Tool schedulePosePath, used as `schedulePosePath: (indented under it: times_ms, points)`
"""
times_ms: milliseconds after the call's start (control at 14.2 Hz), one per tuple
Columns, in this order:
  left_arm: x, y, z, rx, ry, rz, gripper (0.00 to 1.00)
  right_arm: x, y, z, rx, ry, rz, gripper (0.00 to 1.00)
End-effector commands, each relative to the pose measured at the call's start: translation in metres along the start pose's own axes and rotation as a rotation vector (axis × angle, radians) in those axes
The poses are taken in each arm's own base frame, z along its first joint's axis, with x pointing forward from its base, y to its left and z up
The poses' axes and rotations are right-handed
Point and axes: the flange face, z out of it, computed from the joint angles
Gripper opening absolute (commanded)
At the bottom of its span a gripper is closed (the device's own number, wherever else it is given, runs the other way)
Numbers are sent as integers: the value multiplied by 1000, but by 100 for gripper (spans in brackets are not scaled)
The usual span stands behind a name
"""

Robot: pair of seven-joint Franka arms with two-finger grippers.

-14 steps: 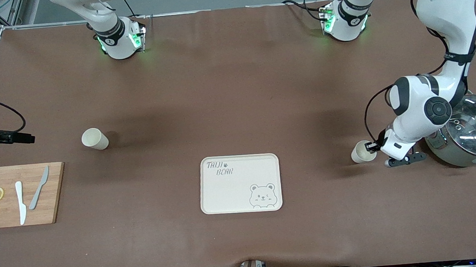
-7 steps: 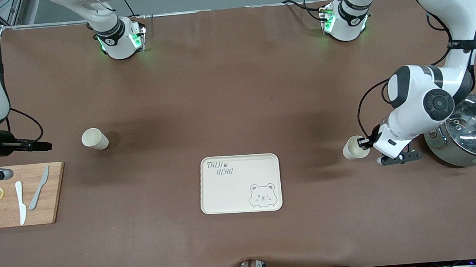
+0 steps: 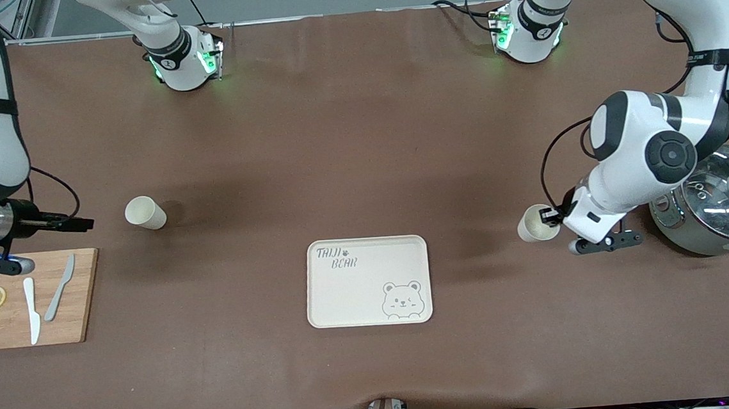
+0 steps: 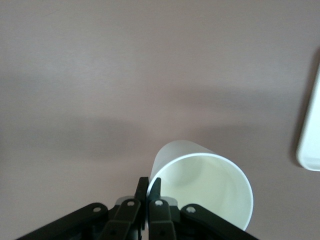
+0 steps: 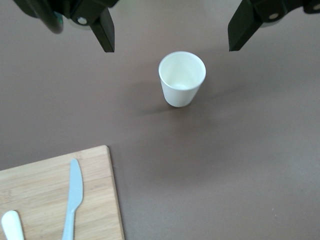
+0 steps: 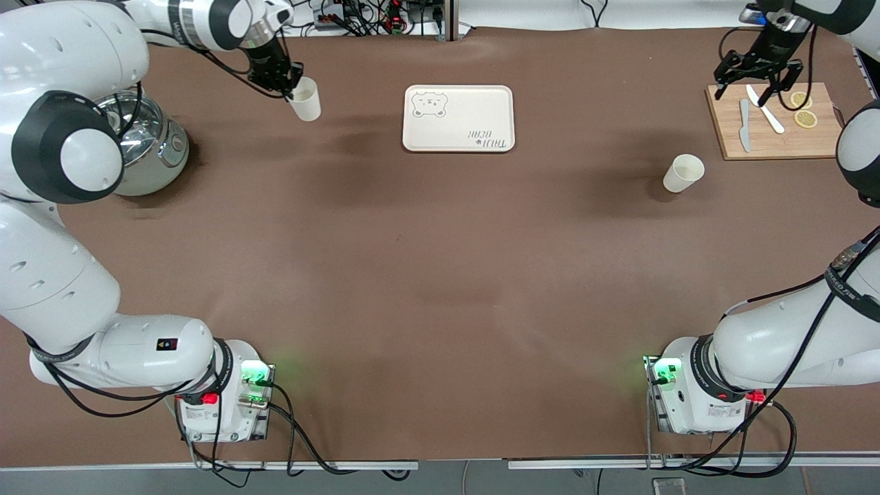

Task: Place white IKEA cup upright on tray with both arms
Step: 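Carry the cup to the tray while the right gripper reaches the other cup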

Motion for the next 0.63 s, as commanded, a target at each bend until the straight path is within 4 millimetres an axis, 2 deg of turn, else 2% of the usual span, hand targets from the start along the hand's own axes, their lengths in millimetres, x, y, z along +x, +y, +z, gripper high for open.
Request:
schedulePosePath:
  times_ms: [0, 141, 423, 563]
  points:
    - [-2, 49, -3, -4, 1, -31, 0, -13, -3, 26, 13, 37, 26, 100]
    - [-5, 81, 8, -3, -1, -57, 0, -13, -2, 36, 13, 40, 27, 100]
    - [-4, 130, 28, -22, -5, -109, 0, -25, 2, 72, 16, 72, 34, 100]
    - [3, 152, 35, -43, 4, -139, 0, -24, -1, 82, 14, 91, 29, 100]
